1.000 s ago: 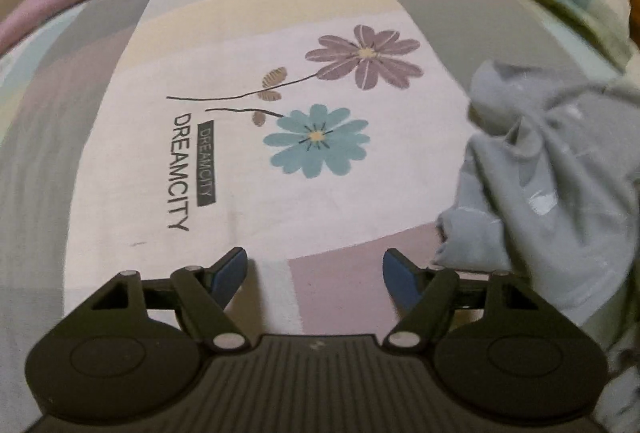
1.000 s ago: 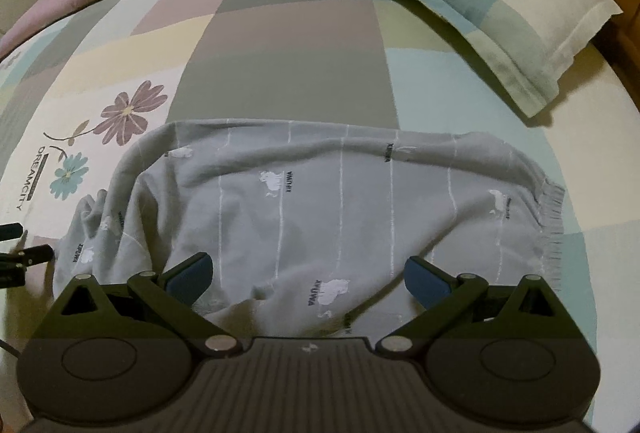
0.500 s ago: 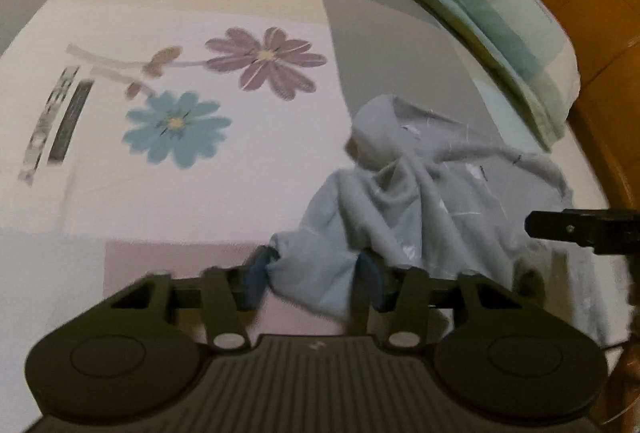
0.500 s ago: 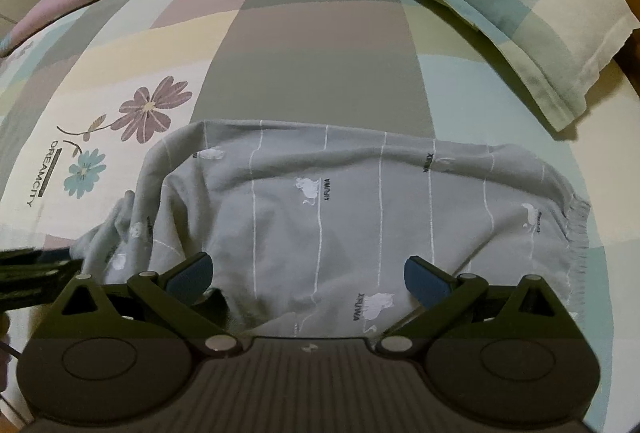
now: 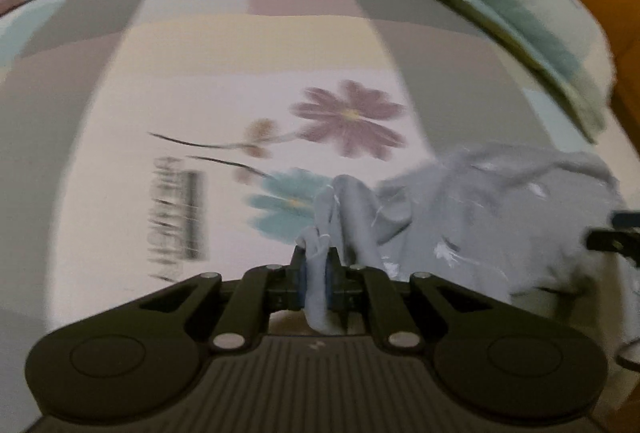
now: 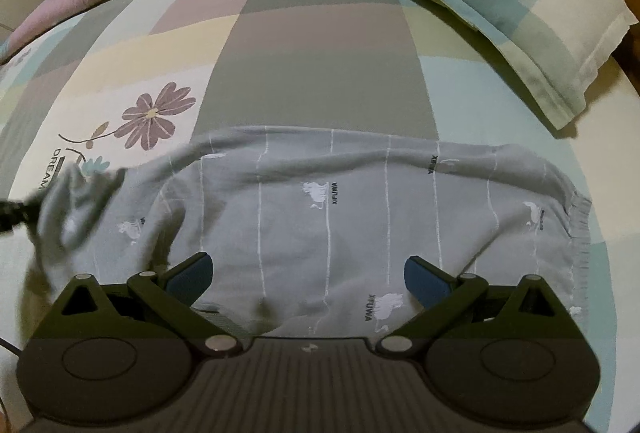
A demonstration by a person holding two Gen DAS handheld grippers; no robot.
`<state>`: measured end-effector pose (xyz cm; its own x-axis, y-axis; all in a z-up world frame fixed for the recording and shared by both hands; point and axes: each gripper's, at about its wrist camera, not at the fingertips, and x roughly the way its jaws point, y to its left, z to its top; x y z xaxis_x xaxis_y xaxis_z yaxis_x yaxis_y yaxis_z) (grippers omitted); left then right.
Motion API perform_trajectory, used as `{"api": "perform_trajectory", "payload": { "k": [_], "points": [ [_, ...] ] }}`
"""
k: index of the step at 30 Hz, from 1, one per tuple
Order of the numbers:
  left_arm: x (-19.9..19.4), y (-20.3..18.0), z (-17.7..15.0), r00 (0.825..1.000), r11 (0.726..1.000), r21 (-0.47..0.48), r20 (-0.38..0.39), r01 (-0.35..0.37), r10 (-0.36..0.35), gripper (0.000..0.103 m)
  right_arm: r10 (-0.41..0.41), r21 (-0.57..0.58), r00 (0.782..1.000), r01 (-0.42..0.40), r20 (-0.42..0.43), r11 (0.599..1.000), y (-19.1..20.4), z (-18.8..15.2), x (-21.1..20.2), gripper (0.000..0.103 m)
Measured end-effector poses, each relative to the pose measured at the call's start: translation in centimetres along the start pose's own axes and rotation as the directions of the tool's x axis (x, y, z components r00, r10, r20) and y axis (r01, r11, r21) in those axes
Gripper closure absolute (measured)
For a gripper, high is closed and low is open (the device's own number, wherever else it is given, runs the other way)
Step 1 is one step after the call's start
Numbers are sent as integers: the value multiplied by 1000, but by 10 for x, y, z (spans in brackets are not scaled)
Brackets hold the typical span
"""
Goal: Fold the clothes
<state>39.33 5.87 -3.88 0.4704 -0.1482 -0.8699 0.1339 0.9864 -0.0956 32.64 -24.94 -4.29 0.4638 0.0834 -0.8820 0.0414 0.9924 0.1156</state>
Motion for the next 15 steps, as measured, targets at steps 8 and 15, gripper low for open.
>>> {"api": "perform_trajectory", "payload": {
  "k": [8,15],
  "points": [
    [9,52,35,995,995,-35,-48,-91,89,96,8,-2,1000,-8,13,1000,8,5,-3,0],
    [22,59,41,993,994,-61,-76,-93,89,82,9,4,1000,-9,7,1000,8,1,-3,0]
  ]
}}
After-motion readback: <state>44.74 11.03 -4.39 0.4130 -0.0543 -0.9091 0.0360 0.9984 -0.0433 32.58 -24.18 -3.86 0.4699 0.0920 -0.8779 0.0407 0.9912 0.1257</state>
